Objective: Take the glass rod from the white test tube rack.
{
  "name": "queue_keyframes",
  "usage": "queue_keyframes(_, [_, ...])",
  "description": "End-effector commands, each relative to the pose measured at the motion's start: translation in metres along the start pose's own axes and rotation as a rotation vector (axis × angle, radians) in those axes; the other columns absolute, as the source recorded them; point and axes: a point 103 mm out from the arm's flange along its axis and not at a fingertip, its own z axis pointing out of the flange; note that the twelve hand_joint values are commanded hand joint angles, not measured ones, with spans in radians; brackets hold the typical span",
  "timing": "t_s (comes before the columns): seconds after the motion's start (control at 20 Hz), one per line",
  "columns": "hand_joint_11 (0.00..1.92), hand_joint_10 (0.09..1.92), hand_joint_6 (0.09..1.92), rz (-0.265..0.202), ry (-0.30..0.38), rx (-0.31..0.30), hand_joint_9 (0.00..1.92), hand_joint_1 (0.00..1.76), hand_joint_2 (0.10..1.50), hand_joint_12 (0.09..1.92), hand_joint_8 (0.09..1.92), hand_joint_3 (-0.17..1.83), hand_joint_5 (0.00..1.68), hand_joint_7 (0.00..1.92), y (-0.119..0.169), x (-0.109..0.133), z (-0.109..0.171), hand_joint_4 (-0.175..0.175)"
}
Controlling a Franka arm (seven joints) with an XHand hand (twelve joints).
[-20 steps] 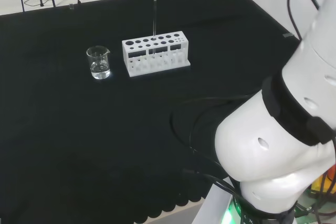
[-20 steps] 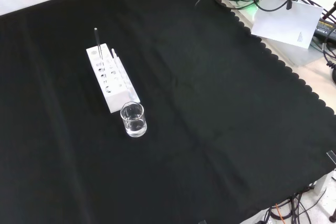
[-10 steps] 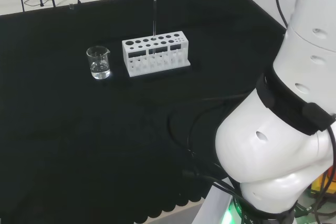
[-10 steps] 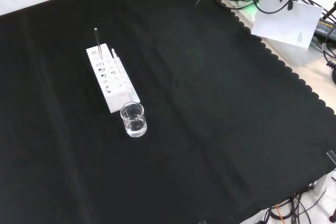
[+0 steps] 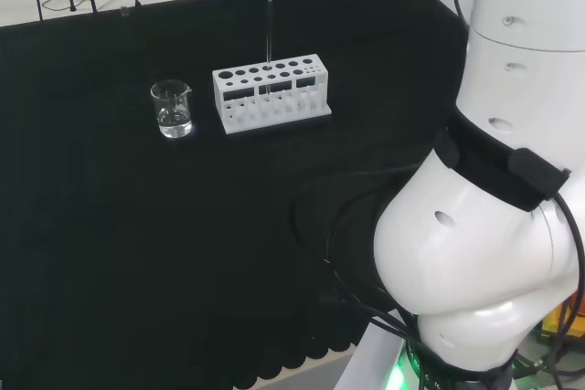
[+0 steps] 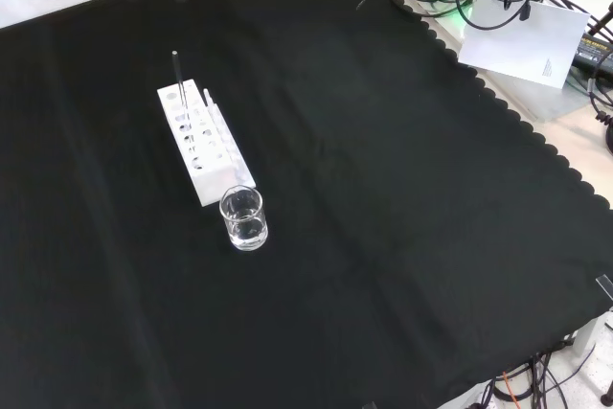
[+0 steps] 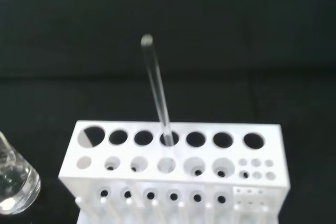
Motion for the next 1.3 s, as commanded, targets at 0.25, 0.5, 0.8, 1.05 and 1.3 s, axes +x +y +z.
queue_keyframes(0.25, [0.0,0.91,0.09,-0.047,0.019,0.009,0.27,0.55,1.18,1.33,0.93,-0.17,0.11,0.21,0.01,0.017,0.027,-0.166])
queue_keyframes(0.5, [0.0,0.89,0.09,-0.052,0.007,0.039,0.36,0.55,1.18,1.36,0.93,-0.17,0.14,0.3,0.005,0.023,0.047,-0.172])
queue_keyframes(0.8, [0.0,0.88,0.09,-0.08,0.04,0.013,0.45,0.56,1.2,1.42,0.93,-0.17,0.18,0.39,0.008,0.024,0.056,-0.175])
queue_keyframes(1.05, [0.03,0.87,0.09,-0.088,0.062,0.023,0.51,0.56,1.21,1.44,0.93,-0.17,0.22,0.46,0.028,0.011,0.086,-0.175])
queue_keyframes(1.3, [0.09,0.85,0.09,-0.096,0.062,0.017,0.59,0.58,1.21,1.42,0.93,-0.17,0.32,0.55,0.04,0.016,0.097,-0.175])
